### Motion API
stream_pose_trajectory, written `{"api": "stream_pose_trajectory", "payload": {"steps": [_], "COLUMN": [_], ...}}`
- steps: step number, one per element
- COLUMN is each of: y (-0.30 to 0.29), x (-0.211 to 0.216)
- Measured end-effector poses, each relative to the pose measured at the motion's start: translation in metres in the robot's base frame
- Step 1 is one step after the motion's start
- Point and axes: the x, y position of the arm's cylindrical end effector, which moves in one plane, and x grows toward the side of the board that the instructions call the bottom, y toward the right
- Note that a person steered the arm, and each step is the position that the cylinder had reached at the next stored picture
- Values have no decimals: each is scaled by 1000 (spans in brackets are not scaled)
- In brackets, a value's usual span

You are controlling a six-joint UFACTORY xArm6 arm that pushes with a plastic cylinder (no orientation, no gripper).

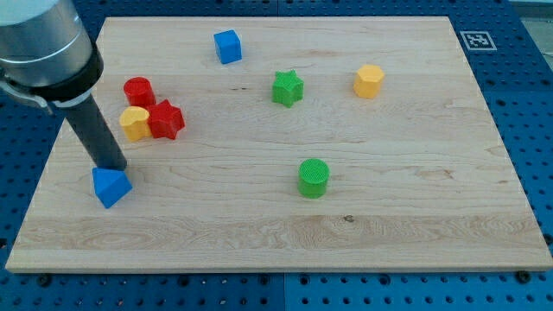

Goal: Push the green circle to the right side of the blue triangle

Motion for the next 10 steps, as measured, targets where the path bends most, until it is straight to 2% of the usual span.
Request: {"api": "stream_pose_trajectory", "payload": {"steps": [2,3,4,7,8,9,10], "y": [0,7,46,253,311,309,280], "x": [25,12,-5,-35,-14,6,18]}}
